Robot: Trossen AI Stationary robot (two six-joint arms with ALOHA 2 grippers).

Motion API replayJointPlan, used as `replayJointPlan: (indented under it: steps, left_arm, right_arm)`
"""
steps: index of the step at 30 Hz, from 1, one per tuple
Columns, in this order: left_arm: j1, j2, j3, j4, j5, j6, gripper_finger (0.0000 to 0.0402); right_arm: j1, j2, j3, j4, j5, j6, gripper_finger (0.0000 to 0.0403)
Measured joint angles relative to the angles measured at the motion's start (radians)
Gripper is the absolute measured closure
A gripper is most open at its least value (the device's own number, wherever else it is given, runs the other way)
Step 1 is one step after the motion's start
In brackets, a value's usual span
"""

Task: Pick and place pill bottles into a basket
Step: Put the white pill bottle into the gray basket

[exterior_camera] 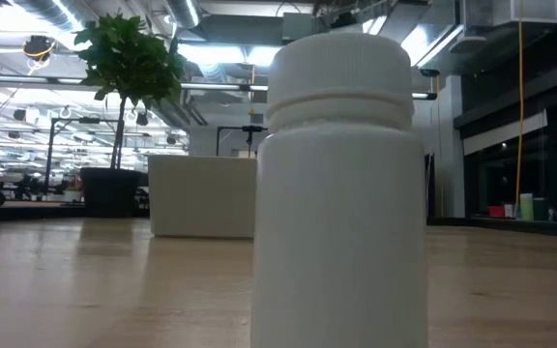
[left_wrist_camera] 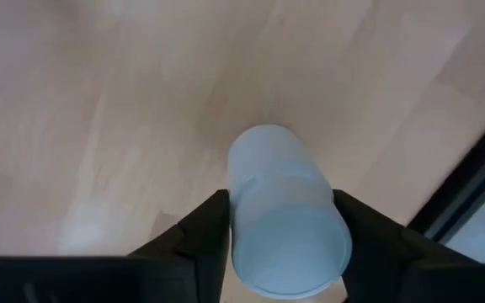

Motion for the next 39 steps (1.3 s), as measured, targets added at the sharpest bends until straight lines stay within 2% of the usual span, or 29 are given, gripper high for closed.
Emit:
replayJointPlan:
  steps: [4,8,14,18,24,30,39]
  left_arm:
    - [0.021,-0.002,0.047,-0.013,-0.007,0.087,0.0236]
    - [0.079,-0.005,0.145,-0.116,-0.013,0.264,0.0236]
    - [0.227,-0.006,0.307,-0.369,-0.119,0.556,0.0236]
    - [0.349,-0.006,0.369,-0.456,-0.155,0.745,0.0236]
    - [0.555,-0.006,0.395,-0.458,-0.177,0.982,0.0236]
    - [0.725,-0.006,0.437,-0.456,-0.177,1.1,0.0236]
    - [0.845,0.011,0.446,-0.352,-0.07,1.218,0.0236]
  right_arm:
    - [0.0,0.0,0.0,0.0,0.0,-0.009,0.0126]
    - [-0.009,0.0,0.0,0.0,0.0,-0.054,0.0126]
    - [-0.058,0.0,0.0,-0.001,0.0,-0.06,0.0126]
    - [-0.099,0.0,0.0,-0.007,0.0,-0.081,0.0126]
    - [-0.155,0.0,0.0,-0.029,0.0,-0.178,0.0126]
    - [-0.225,0.0,0.0,-0.115,0.0,-0.266,0.0126]
    - [-0.358,0.0,0.0,-0.148,-0.004,-0.301,0.0126]
